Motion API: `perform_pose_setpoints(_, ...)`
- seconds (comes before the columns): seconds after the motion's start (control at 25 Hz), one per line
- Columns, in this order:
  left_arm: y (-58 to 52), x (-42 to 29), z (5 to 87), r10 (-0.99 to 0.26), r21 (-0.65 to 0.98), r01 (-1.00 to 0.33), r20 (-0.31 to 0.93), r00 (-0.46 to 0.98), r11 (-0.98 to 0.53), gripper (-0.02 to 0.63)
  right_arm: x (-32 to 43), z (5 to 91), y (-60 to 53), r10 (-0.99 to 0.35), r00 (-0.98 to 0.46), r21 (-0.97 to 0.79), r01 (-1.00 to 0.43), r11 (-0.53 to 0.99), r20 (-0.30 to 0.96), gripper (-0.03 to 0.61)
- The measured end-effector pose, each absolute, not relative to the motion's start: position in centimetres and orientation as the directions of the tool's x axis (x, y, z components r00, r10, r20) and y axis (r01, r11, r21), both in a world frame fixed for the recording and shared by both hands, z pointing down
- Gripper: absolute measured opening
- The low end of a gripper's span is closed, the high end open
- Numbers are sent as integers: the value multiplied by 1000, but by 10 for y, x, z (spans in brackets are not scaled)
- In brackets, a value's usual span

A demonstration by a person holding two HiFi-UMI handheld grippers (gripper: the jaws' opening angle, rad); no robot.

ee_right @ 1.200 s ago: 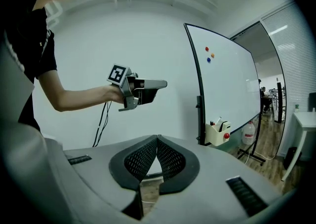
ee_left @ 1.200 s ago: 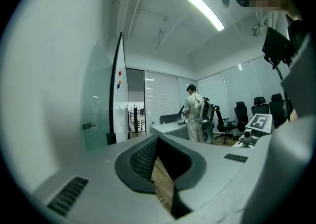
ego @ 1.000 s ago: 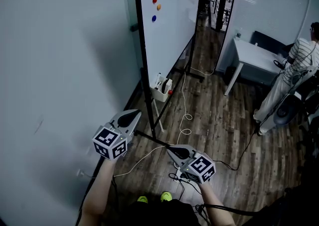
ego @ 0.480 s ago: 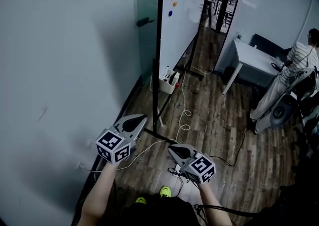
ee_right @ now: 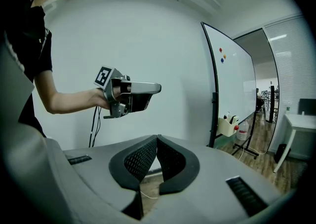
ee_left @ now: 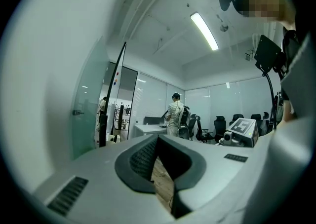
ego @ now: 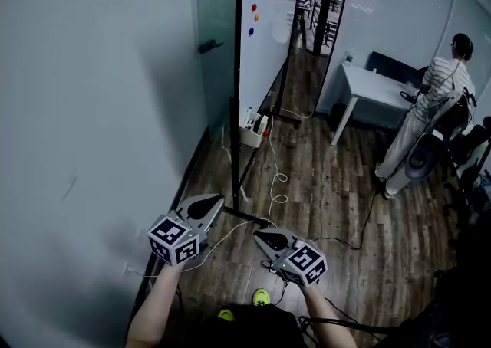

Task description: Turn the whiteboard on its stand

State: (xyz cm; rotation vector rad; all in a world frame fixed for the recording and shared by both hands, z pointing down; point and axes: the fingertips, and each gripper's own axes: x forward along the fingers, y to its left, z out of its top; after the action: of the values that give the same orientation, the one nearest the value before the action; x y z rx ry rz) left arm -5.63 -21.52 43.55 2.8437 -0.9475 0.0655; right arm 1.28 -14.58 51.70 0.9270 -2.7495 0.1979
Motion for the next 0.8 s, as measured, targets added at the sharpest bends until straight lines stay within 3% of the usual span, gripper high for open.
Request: perform_pose_setpoints(0.8,-151,-107,458,-498,184,-502,67,864,-845,14,-51,511,-97,-652,-712,-20,-679,734,260,-6)
